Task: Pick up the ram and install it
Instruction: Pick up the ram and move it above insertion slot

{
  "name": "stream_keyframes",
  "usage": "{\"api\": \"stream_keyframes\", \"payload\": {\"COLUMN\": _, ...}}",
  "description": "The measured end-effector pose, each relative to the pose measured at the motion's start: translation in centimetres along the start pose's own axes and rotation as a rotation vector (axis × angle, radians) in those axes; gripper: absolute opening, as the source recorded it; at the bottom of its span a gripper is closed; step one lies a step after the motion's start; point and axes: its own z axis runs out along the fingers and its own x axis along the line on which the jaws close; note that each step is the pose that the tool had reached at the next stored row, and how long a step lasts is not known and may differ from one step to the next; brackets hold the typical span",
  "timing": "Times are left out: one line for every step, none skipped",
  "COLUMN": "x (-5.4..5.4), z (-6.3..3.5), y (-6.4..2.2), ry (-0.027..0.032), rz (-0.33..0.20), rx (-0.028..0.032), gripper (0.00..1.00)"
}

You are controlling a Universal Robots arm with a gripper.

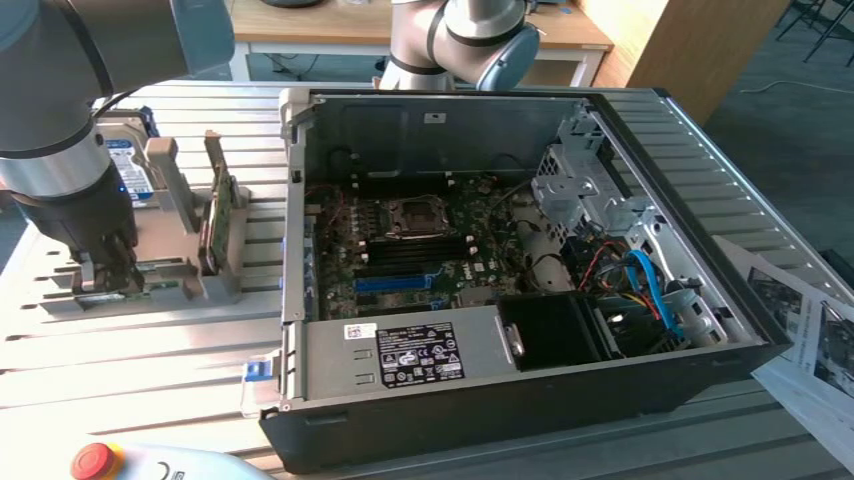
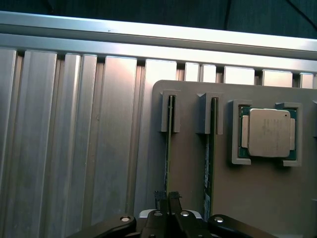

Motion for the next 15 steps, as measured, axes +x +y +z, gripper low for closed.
{"api": "stream_keyframes", "payload": {"x": 0.0, "z": -0.04, "y": 0.00, "ry": 0.0000, "rz": 0.000, "rx": -0.0001, "gripper": 0.12}}
{"api": "stream_keyframes", "payload": {"x": 0.0, "z": -0.11, "y": 0.01, "ry": 0.0000, "rz": 0.000, "rx": -0.0001, "gripper": 0.12}}
{"api": "stream_keyframes", "payload": {"x": 0.0, "z": -0.18, "y": 0.01, "ry": 0.0001, "rz": 0.000, "rx": -0.0001, "gripper": 0.12}}
{"api": "stream_keyframes", "payload": {"x": 0.0, "z": -0.28, "y": 0.02, "ry": 0.0000, "rz": 0.000, "rx": -0.0001, "gripper": 0.12}}
{"api": "stream_keyframes", "payload": {"x": 0.0, "z": -0.40, "y": 0.02, "ry": 0.0001, "rz": 0.000, "rx": -0.0001, "gripper": 0.12}}
{"api": "stream_keyframes", "payload": {"x": 0.0, "z": -0.53, "y": 0.03, "ry": 0.0001, "rz": 0.000, "rx": -0.0001, "gripper": 0.12}}
{"api": "stream_keyframes", "payload": {"x": 0.0, "z": -0.68, "y": 0.04, "ry": 0.0001, "rz": 0.000, "rx": -0.0001, "gripper": 0.12}}
{"api": "stream_keyframes", "payload": {"x": 0.0, "z": -0.85, "y": 0.04, "ry": 0.0000, "rz": 0.000, "rx": 0.0000, "gripper": 0.12}}
{"api": "stream_keyframes", "payload": {"x": 0.0, "z": -1.04, "y": 0.05, "ry": 0.0001, "rz": 0.000, "rx": 0.0000, "gripper": 0.12}}
{"api": "stream_keyframes", "payload": {"x": 0.0, "z": -1.24, "y": 0.06, "ry": 0.0000, "rz": 0.000, "rx": -0.0001, "gripper": 0.12}}
{"api": "stream_keyframes", "payload": {"x": 0.0, "z": -1.45, "y": 0.08, "ry": 0.0001, "rz": 0.000, "rx": -0.0002, "gripper": 0.12}}
{"api": "stream_keyframes", "payload": {"x": 0.0, "z": -1.64, "y": 0.08, "ry": 0.0000, "rz": 0.000, "rx": 0.0000, "gripper": 0.12}}
{"api": "stream_keyframes", "payload": {"x": 0.0, "z": -1.83, "y": 0.09, "ry": 0.0000, "rz": 0.000, "rx": -0.0002, "gripper": 0.12}}
{"api": "stream_keyframes", "payload": {"x": 0.0, "z": -2.01, "y": 0.10, "ry": -0.0001, "rz": 0.000, "rx": 0.0000, "gripper": 0.12}}
{"api": "stream_keyframes", "payload": {"x": 0.0, "z": -2.20, "y": 0.11, "ry": 0.0000, "rz": 0.001, "rx": -0.0001, "gripper": 0.12}}
